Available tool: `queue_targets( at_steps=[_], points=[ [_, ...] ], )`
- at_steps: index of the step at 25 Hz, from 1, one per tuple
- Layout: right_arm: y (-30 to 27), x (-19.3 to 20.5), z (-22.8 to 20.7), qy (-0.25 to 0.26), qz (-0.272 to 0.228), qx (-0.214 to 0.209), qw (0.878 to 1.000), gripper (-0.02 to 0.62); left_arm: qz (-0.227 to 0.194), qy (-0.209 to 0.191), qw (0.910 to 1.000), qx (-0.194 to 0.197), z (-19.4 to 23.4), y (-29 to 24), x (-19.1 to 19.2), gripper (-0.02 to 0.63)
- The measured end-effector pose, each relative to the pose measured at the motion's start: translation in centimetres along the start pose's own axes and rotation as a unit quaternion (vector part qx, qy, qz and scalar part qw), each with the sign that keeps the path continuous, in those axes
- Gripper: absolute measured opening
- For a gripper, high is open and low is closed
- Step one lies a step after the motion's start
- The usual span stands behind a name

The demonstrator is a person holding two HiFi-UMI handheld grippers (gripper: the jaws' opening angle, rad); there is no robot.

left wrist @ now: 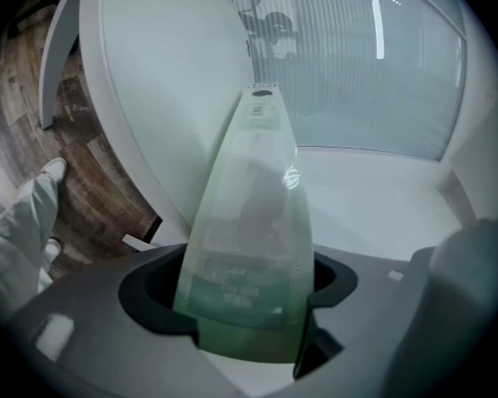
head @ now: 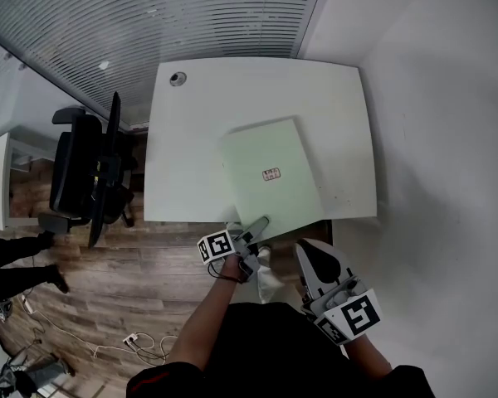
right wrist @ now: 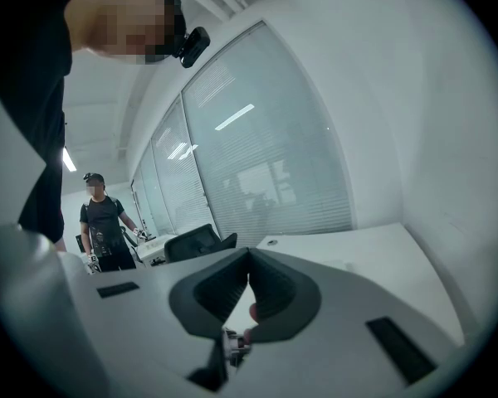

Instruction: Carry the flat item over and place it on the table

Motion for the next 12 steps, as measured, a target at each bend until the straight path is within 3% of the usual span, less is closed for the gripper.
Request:
queue_targets(
  at_steps=[3,12],
  points=[
    [0.12,-0.15,0.17,0.001,0.004,0.005,1.0,0.0,0.001,0.006,0.999,-0.045,0.7,0.57,0.08,0.373],
    [-0.39,-0.32,0.28,0.004,0.004,0.004,1.0,0.0,0.022,0.001,0.9942,-0.105,0.45,0.61,-0.78,0.407]
  ],
)
Point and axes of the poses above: the fingertips, and each gripper's own axes: y backward along the fingers, z to its left, x out of its underside, the point moved 10 cm from there along y, backward along the fingers, and after that the axes turned 12 degrees about -y, right-handed, at the moved point
